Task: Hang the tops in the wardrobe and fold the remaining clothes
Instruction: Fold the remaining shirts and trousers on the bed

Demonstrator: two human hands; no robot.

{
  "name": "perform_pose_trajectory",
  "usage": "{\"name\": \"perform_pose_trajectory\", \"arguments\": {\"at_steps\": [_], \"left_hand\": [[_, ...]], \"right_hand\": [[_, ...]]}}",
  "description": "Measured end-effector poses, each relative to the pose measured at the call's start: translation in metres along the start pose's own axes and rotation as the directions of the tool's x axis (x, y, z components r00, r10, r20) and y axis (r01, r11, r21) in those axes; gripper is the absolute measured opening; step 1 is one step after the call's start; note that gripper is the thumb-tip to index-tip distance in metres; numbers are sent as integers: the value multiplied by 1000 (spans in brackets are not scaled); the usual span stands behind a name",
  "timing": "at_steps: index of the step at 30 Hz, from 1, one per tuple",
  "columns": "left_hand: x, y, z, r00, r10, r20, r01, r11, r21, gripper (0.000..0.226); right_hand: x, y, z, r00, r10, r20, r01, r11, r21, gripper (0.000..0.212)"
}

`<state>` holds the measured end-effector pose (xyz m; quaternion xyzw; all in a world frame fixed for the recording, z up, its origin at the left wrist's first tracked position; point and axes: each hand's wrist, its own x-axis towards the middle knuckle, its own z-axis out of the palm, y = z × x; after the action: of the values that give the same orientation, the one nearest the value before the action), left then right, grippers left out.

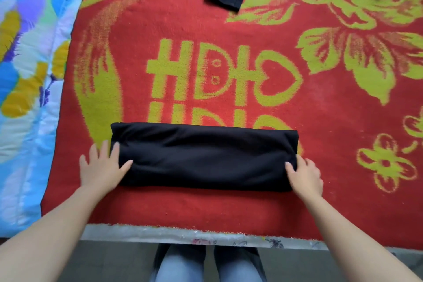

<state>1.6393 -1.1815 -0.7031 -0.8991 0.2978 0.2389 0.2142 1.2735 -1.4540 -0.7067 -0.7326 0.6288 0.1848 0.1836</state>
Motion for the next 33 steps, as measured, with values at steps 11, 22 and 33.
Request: {"name": "perform_pose_trajectory", "arguments": {"at_steps": [11, 22, 33], "left_hand": [[-50, 77, 24, 875, 436, -212, -455, 889, -53, 72], [-53, 48, 2, 976, 169, -137, -216, 811, -544, 53], [-51, -5, 19, 910, -397, -119, 31, 352, -935, 55]], "right_hand": [[0, -25, -15, 931, 211, 298, -365, 538, 760, 20], [-77, -183, -97, 986, -157, 48, 106, 831, 545, 19], [-167, -256, 25, 740, -670, 54, 630, 720, 291, 38]]}}
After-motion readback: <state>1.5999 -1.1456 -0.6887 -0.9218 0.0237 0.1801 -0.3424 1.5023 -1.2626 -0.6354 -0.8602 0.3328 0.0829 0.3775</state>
